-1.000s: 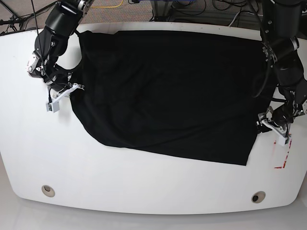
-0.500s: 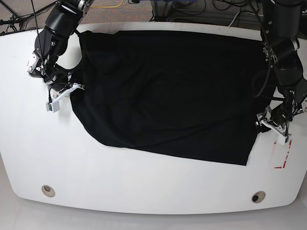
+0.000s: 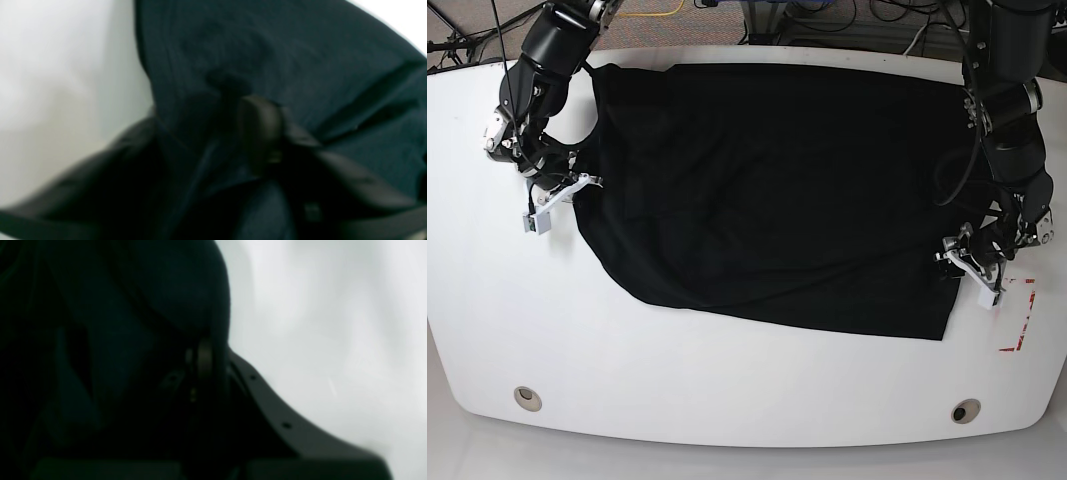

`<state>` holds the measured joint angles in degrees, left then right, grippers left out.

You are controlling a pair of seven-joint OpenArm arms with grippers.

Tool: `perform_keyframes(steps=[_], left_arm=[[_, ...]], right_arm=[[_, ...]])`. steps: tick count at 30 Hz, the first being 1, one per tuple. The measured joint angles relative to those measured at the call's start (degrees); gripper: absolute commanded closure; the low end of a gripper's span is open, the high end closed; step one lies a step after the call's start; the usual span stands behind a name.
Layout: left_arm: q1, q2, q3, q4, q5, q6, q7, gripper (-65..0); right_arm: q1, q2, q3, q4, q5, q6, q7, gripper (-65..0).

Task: Fold the T-shirt properly
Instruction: 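Release the left gripper and regrasp the shirt's side edge lower down, then lift the shirt with both grippers and pull it toward the robot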

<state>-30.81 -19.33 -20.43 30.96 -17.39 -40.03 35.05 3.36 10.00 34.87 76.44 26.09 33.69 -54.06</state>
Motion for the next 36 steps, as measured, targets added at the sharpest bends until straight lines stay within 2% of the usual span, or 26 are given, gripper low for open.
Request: perform_keyframes(steps=[3, 12, 15, 19, 23, 31, 36], left_arm=[[0.2, 0.1, 0.0, 0.0, -0.2, -0.1, 0.1, 0.0], [0.3, 0.2, 0.0, 0.3, -0.2, 0.0, 0.4, 0.0], [1.0, -0.1, -0.3, 2.9, 0.2, -0.3, 3.7, 0.0], [3.8, -0.2, -1.4, 9.9, 1.3, -0.3, 9.4, 0.0], [7.8, 0.1, -3.2, 21.2, 3.2, 0.1, 17.3, 0.0], [11.0, 1.9, -6.0, 42.2, 2.8, 0.0, 24.9, 0.0], [10.6, 2.4, -6.6, 52.0, 1.3, -0.3, 28.7, 0.0]], right_arm=[[0.0, 0.0, 0.0, 0.0, 0.0, 0.0, 0.0, 0.0], [0.0, 0.1, 0.0, 0.7, -0.2, 0.0, -0.3, 0.0], [-0.4, 0.0, -0.1, 3.6, -1.4, -0.1, -2.0, 0.0], [-1.3, 0.2, 0.0, 8.9, -1.7, -0.1, -2.6, 0.0], [-1.1, 0.7, -0.2, 13.5, -1.4, 0.0, -5.1, 0.0], [-0.2, 1.8, -0.4, 20.5, -0.9, 0.2, -7.1, 0.0], [1.8, 4.0, -0.7, 24.0, -0.4, 0.4, -8.8, 0.0]])
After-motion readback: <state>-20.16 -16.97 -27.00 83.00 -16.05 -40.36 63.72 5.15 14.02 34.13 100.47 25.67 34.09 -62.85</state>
